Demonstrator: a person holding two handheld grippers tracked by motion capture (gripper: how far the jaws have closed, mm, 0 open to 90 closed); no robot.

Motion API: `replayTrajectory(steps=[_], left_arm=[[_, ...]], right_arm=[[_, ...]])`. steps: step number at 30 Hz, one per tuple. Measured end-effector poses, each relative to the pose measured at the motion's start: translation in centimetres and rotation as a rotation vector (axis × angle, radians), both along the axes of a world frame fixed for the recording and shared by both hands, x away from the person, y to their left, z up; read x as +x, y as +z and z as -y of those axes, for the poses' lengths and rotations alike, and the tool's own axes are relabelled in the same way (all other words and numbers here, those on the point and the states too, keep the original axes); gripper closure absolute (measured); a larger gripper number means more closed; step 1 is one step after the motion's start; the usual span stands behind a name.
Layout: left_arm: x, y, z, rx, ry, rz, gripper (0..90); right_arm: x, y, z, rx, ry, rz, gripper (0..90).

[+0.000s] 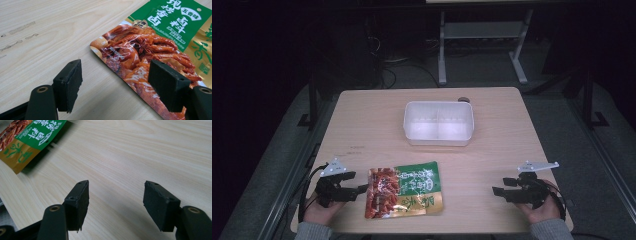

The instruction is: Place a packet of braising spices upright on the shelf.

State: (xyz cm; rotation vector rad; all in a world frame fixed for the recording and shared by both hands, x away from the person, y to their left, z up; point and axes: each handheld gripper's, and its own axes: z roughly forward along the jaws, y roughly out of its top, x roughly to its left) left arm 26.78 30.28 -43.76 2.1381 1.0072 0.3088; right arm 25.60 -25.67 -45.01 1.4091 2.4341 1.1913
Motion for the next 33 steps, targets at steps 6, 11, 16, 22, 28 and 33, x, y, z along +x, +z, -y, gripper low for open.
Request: replayTrajectory(steps=[6,11,16,22,28,33], left_arm=[[-0.1,0.0,0.3,-0.002,-0.010,-0.005,28.7],[-0.1,0.1,0.7,0.002,-0.029,-0.003,30.8],[-0.1,0.2,1.1,0.005,-0.045,0.000,33.9],[-0.2,0.3,1.3,0.007,-0.061,-0.001,37.7],[-0.3,0.4,1.8,0.009,-0.096,-0.003,43.9],[-0.5,0.4,2.4,0.016,-0.130,-0.005,50.5]], right_arm=[[-0.1,0.3,-1.0,-0.009,0.021,0.009,36.9],[-0.2,0.6,-2.1,-0.022,0.041,0.024,36.9],[0.0,0.7,-2.7,-0.022,0.055,0.026,36.9],[0.0,0.7,-3.3,-0.030,0.066,0.021,36.9],[0.0,0.6,-3.8,-0.034,0.073,0.019,36.9],[0.1,0.5,-4.1,-0.038,0.081,0.017,37.0]])
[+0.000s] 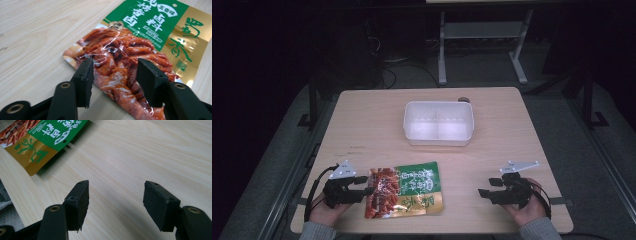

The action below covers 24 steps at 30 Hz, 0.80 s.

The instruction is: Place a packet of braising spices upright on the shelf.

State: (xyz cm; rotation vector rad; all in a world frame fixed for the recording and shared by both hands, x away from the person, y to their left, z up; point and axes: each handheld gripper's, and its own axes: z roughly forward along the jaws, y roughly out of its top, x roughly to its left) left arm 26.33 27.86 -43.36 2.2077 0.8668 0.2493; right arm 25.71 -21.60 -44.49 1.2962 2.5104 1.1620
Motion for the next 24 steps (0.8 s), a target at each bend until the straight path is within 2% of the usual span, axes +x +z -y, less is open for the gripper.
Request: replayTrajectory(steps=[9,14,24], left_arm=[[-0.2,0.1,0.6,0.002,-0.039,-0.004,59.9],[-0.2,0.2,0.8,0.001,-0.064,-0.008,68.1],[-0.2,-0.1,1.8,0.033,-0.139,-0.035,81.5]], right_arm=[[0.0,0.0,-0.3,-0.003,0.004,-0.001,37.0],[0.1,0.0,-0.5,-0.002,0.008,-0.001,37.0],[0.5,0.4,-1.6,0.004,0.033,-0.002,37.5]])
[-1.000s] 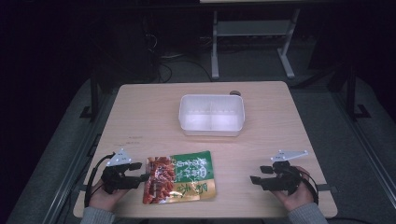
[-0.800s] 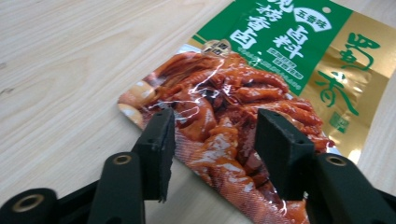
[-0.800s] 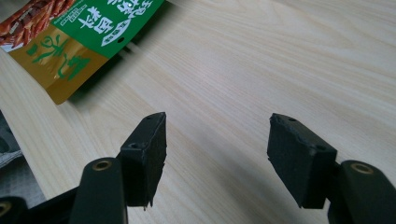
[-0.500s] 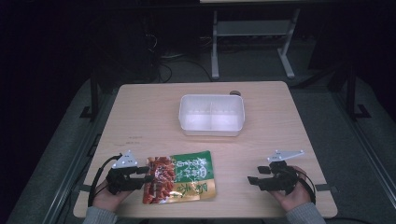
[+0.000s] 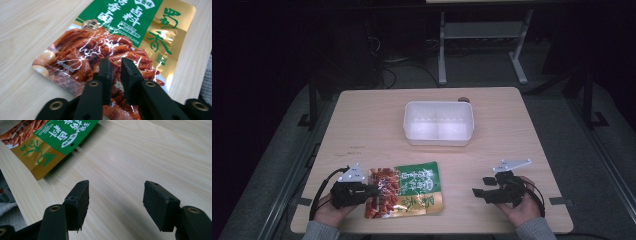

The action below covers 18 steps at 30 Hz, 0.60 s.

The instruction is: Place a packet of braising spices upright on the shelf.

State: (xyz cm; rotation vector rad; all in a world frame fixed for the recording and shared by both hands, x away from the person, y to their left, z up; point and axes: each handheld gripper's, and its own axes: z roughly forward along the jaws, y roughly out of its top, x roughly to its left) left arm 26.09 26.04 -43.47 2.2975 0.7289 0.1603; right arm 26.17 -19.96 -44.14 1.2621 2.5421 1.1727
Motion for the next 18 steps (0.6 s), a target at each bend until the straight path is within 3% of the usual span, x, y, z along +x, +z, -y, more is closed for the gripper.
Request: replayTrajectory(steps=[9,13,18], left_arm=[[0.0,-0.3,0.7,0.036,-0.037,-0.019,89.3],[0.1,-0.4,0.9,0.043,-0.040,-0.030,89.4],[0.2,-0.6,0.7,0.057,-0.042,-0.041,89.3]], right_arm=[[0.4,0.6,-2.1,0.001,0.032,-0.004,40.1],[1.1,0.9,-3.7,0.055,0.051,-0.044,43.0],[1.9,0.8,-5.9,0.061,0.079,-0.080,44.6]])
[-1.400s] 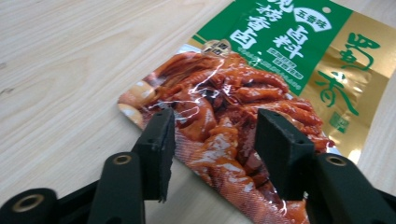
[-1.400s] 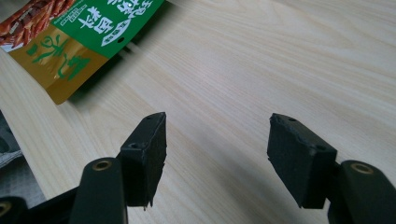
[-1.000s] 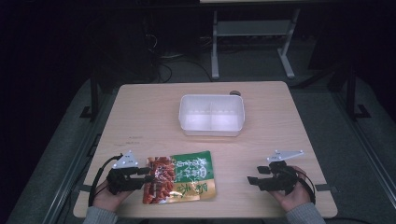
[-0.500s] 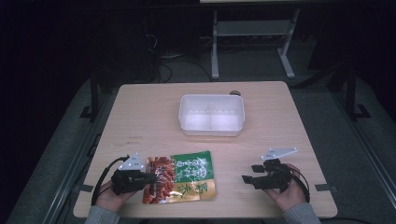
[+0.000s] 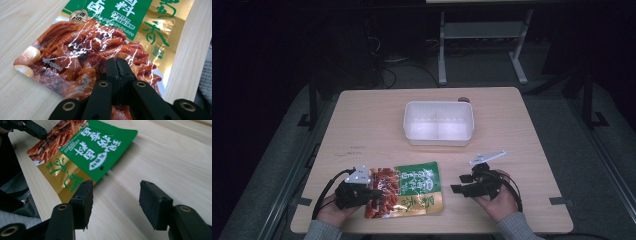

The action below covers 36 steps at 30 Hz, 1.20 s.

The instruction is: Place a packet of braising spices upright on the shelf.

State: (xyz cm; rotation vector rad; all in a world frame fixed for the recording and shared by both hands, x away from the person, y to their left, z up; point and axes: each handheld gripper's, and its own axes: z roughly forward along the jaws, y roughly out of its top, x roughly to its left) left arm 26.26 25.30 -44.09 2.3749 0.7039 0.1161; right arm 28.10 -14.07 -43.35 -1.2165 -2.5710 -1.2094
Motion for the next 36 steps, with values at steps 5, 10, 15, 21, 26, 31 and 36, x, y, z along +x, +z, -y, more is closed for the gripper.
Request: replayTrajectory(steps=[5,10,15,21,26,31,36], left_arm=[[0.0,-0.2,0.1,0.014,-0.002,-0.006,89.1],[0.0,-0.4,0.4,0.027,-0.007,-0.009,88.2],[0.0,-0.5,0.5,0.038,-0.016,-0.008,87.7],[0.0,-0.6,0.5,0.039,-0.019,-0.008,87.0],[0.0,-0.7,0.6,0.043,-0.021,-0.008,86.6],[0.0,-0.7,0.6,0.042,-0.023,-0.009,86.0],[0.0,-0.7,0.7,0.042,-0.024,-0.009,85.4]], right_arm=[[0.7,-0.6,-1.6,-0.012,0.026,-0.044,44.9],[1.4,-1.3,-3.2,-0.013,0.045,-0.092,45.1],[1.9,-2.0,-4.4,-0.031,0.054,-0.125,46.0],[2.1,-2.4,-5.0,-0.038,0.059,-0.143,48.2],[2.1,-2.6,-5.3,-0.019,0.072,-0.161,50.4],[2.2,-2.7,-5.8,0.005,0.089,-0.179,52.3],[2.1,-2.8,-6.3,0.009,0.104,-0.185,55.8]])
